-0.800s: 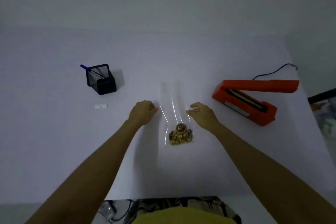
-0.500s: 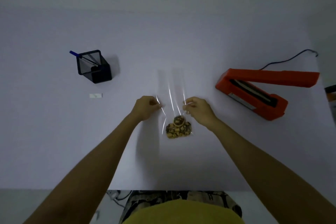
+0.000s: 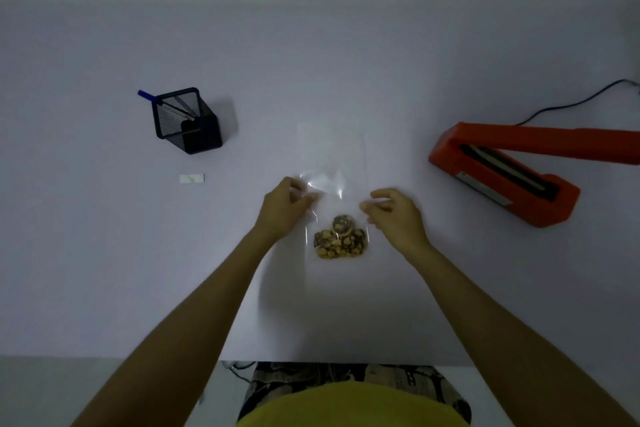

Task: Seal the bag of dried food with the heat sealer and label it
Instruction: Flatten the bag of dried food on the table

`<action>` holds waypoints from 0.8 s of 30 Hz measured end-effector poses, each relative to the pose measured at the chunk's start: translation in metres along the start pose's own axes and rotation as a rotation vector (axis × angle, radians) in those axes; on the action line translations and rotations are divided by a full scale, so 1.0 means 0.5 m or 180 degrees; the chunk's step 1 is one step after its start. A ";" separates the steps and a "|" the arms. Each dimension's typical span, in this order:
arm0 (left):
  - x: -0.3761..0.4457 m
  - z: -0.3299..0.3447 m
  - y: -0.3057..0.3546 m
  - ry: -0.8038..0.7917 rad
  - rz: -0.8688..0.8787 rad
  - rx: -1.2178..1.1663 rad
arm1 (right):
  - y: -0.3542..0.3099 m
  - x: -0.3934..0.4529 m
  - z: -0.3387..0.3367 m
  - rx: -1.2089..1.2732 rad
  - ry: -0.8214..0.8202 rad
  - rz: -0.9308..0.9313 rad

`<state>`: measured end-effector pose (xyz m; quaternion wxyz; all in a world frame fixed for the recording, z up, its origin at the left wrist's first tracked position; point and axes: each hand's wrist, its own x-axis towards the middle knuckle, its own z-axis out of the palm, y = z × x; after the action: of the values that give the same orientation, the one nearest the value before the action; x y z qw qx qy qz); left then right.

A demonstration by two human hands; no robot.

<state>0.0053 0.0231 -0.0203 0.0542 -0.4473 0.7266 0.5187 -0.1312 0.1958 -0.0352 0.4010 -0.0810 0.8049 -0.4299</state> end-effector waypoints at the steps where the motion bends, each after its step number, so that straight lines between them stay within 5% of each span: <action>1: -0.006 0.003 -0.004 -0.0072 -0.0039 -0.0015 | 0.000 -0.001 0.003 0.0034 -0.0093 0.0097; 12: -0.013 -0.017 -0.034 -0.0936 -0.0200 -0.0331 | -0.005 -0.020 -0.001 0.0497 -0.0495 0.0525; 18: -0.012 -0.018 -0.033 -0.0930 -0.0291 -0.0192 | 0.005 -0.034 -0.013 0.0452 -0.0526 0.0512; 21: -0.020 -0.001 -0.032 -0.0587 -0.0146 0.0381 | 0.017 -0.038 -0.002 -0.0068 0.0000 0.0056; 24: -0.059 0.027 -0.038 0.0525 0.0331 0.0810 | 0.015 -0.060 0.009 -0.1274 0.1050 -0.1176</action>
<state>0.0308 0.0502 -0.0239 0.0236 -0.4396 0.8106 0.3862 -0.1063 0.2118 -0.0248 0.1563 -0.2324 0.8993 -0.3359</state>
